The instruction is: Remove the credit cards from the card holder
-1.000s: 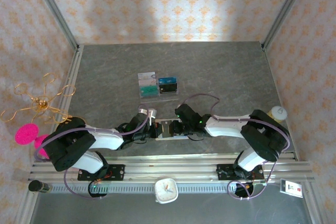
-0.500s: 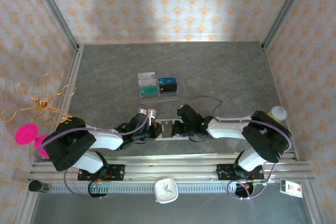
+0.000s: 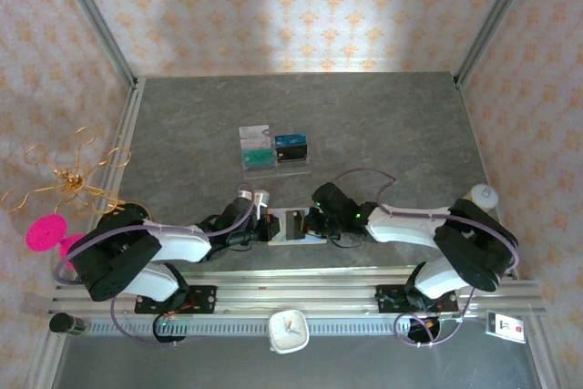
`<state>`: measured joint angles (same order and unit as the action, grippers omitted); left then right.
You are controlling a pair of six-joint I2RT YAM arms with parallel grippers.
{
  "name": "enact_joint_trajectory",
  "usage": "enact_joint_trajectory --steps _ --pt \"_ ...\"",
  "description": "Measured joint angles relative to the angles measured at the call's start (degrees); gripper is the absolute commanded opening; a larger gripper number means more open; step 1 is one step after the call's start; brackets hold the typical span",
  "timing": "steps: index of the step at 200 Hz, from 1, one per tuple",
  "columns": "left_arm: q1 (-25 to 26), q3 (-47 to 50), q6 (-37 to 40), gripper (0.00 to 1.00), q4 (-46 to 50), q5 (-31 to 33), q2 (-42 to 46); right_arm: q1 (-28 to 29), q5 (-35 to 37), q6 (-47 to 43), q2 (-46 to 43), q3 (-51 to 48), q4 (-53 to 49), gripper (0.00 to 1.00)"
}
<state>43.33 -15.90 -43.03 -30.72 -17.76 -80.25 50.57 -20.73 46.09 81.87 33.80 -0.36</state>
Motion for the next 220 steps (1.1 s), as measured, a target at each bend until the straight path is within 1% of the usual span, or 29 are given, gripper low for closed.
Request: enact_joint_trajectory --steps 33,66,80,99,133,158,196,214,220 --pt "0.0 -0.07 0.04 0.0 0.66 -1.16 0.04 0.0 2.67 -4.76 -6.23 -1.75 -3.04 0.0" --pt "0.0 -0.46 1.14 0.0 4.83 -1.64 1.81 -0.11 4.74 -12.57 -11.89 -1.49 -6.8 0.0" --pt "0.0 -1.36 1.53 0.0 6.34 -1.84 2.6 -0.13 5.2 -14.58 -11.37 -0.76 -7.48 0.0" --pt "0.0 -2.4 1.6 0.0 7.37 -2.36 3.89 -0.13 5.29 -14.88 -9.27 -0.74 -7.26 0.0" --pt "0.66 -3.85 1.6 0.0 7.85 -2.64 6.62 0.39 5.09 -11.69 -5.2 -3.1 -2.51 0.0" --pt "1.92 -5.7 2.01 0.0 7.58 -2.86 3.85 2.45 5.07 -9.66 -2.89 -3.15 0.5 0.0" --pt "2.08 -4.76 1.95 0.0 7.26 -2.84 -0.35 4.04 5.09 -8.15 -1.86 -3.06 2.16 0.0" --pt "2.08 -4.46 1.95 0.0 6.4 -2.84 -1.31 4.04 5.16 -7.3 -1.86 -2.95 2.1 0.17" --pt "2.08 -4.46 1.95 0.0 6.01 -2.84 -1.53 4.04 5.38 -7.15 -1.86 -2.86 1.99 0.21"
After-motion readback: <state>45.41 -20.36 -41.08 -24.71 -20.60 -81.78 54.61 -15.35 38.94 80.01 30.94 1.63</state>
